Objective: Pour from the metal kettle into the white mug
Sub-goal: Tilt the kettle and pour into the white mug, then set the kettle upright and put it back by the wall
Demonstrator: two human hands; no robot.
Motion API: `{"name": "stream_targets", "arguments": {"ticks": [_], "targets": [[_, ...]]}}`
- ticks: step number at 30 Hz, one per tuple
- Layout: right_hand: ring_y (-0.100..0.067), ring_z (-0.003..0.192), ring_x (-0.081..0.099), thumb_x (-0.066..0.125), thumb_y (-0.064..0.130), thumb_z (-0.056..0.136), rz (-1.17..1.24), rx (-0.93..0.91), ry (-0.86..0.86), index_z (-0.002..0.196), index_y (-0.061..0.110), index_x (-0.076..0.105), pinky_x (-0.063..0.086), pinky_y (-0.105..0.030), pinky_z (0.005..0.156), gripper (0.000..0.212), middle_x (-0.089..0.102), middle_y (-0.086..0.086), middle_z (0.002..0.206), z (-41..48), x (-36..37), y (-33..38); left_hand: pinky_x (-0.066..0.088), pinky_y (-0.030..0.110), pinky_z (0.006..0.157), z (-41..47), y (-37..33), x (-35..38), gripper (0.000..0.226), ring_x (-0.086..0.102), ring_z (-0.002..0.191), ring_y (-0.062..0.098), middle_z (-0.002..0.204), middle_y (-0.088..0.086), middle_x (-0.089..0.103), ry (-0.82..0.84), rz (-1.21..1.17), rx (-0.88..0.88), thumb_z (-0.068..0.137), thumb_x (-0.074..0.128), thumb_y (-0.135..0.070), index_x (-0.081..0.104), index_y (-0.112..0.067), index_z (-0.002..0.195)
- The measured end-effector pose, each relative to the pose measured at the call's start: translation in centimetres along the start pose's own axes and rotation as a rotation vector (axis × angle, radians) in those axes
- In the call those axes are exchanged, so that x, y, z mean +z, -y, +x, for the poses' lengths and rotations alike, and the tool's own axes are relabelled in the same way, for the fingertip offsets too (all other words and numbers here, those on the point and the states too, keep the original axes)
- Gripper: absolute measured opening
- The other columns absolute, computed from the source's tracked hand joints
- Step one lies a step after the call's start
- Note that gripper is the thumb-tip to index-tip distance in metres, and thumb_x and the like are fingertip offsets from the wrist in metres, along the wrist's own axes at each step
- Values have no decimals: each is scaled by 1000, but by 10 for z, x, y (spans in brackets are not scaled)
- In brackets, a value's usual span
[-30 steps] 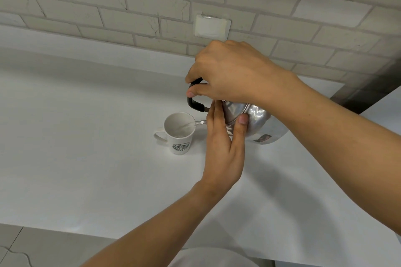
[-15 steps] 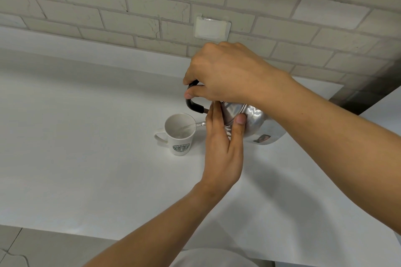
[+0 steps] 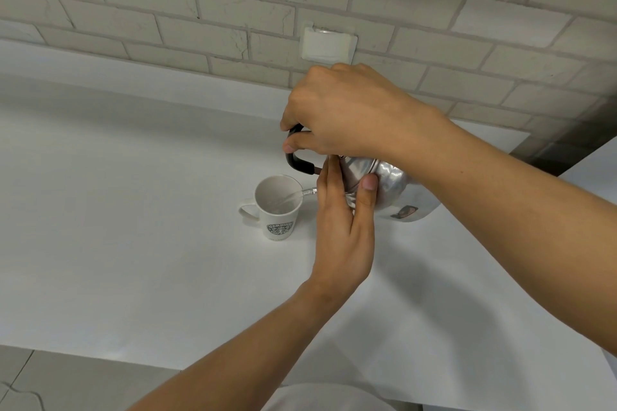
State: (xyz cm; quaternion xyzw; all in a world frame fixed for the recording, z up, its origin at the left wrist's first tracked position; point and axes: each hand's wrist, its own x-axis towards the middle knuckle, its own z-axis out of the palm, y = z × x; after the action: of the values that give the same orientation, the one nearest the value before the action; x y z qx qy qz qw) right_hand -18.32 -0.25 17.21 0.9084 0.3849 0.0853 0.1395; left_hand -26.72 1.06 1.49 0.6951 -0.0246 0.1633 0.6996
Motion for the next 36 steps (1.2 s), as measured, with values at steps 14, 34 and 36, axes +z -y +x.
{"name": "stream_targets", "arguments": {"ticks": [14,34,36], "targets": [[-36,105,66,59,55,97,12,-4,4,123,30,73,46,-36,70,38,68,-4,120,5,4,4,32,6,110,1,4,-6,43,42,144,-5,150,-21,49,6,-9,1,112,42,-41,41,-35,154],[-15,77,67,73,46,92,568,240,-466,117,21,80,55,-34,74,36,75,2,87,-71,60,-32,46,18,106,-5,29,-24,47,52,128,1,134,-12,49,82,225,95,98,69,-47,46,-31,136],[-6,74,65,76,43,90,635,312,-568,114,20,81,49,-17,72,34,75,4,85,-83,69,-34,55,37,104,-5,26,-28,39,55,123,6,124,-10,48,41,210,116,99,65,-50,41,-39,127]]}}
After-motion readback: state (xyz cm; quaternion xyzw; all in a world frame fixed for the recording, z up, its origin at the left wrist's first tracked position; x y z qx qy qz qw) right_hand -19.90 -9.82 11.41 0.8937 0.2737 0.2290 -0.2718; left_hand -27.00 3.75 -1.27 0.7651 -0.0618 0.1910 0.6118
